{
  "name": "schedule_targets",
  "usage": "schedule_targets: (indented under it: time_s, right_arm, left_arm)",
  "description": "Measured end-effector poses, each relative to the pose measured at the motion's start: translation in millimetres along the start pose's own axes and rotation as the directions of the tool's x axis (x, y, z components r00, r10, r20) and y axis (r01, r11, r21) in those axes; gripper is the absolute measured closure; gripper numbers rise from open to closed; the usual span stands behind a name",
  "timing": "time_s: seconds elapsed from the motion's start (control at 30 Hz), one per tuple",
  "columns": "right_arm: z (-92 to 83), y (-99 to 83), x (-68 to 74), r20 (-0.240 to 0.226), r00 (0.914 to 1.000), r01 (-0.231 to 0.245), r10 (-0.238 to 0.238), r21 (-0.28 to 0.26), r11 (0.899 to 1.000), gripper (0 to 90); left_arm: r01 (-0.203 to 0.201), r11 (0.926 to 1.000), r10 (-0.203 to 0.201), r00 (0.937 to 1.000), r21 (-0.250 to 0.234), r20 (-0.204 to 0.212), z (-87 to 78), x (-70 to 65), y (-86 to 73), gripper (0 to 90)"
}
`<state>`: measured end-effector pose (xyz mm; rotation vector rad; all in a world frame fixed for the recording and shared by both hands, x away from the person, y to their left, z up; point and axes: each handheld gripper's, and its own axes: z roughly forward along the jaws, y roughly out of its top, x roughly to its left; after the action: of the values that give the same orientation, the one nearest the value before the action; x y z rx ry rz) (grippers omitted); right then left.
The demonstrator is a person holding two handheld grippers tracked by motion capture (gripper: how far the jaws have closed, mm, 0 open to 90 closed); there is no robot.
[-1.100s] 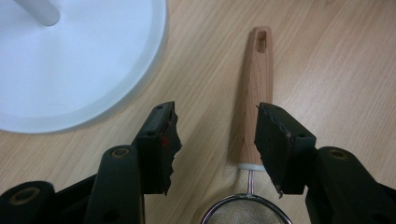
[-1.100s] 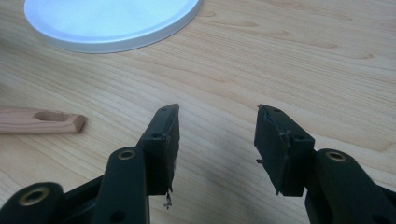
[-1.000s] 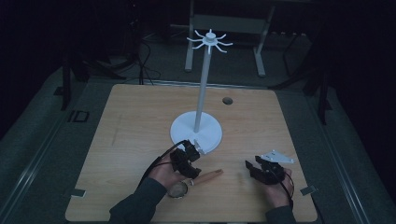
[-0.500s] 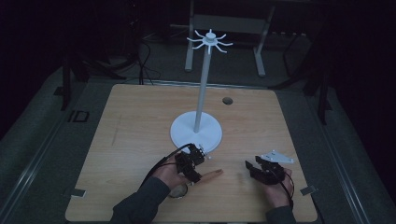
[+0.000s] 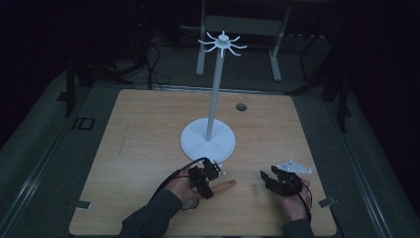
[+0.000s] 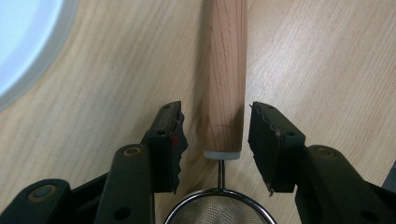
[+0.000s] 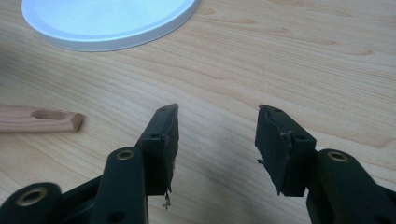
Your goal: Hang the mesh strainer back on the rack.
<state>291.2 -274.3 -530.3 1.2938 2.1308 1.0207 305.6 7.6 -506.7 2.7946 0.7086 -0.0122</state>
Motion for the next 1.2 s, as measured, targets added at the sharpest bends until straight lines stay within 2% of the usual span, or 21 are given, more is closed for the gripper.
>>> schedule_targets:
  time_s: [0.27, 0.57, 0.7, 0.9, 1.2]
  right_arm:
    - [0.6, -0.4, 2.0, -0.002, 1.0000, 0.009, -0.009, 0.005, 1.000, 49.2]
    - [1.4, -0.9, 2.8, -0.002, 0.9999, 0.014, -0.014, 0.006, 1.000, 49.2]
    - [2.0, -1.3, 3.2, -0.004, 0.9999, 0.014, -0.014, 0.006, 1.000, 49.5]
    - [2.7, -2.8, 1.8, -0.003, 1.0000, 0.002, -0.002, 0.004, 1.000, 49.8]
    - [3.1, -3.9, 2.3, 0.000, 1.0000, 0.001, -0.001, -0.002, 1.000, 49.8]
  left_arm:
    - [-0.010, 0.9993, 0.010, 0.9998, 0.037, 0.017, 11.4, -1.3, -0.8, 61.6]
    - [-0.005, 0.9990, 0.004, 0.9999, 0.045, 0.014, 13.8, 0.0, 0.1, 65.7]
    - [-0.002, 0.9993, 0.002, 0.9999, 0.036, -0.010, 14.0, -1.2, 0.4, 68.6]
    - [-0.001, 0.9995, 0.002, 0.9997, 0.033, -0.023, 12.9, -0.2, 0.1, 69.0]
    - [0.030, 0.9991, -0.031, 0.9987, -0.030, -0.040, 0.6, 3.9, -1.4, 69.1]
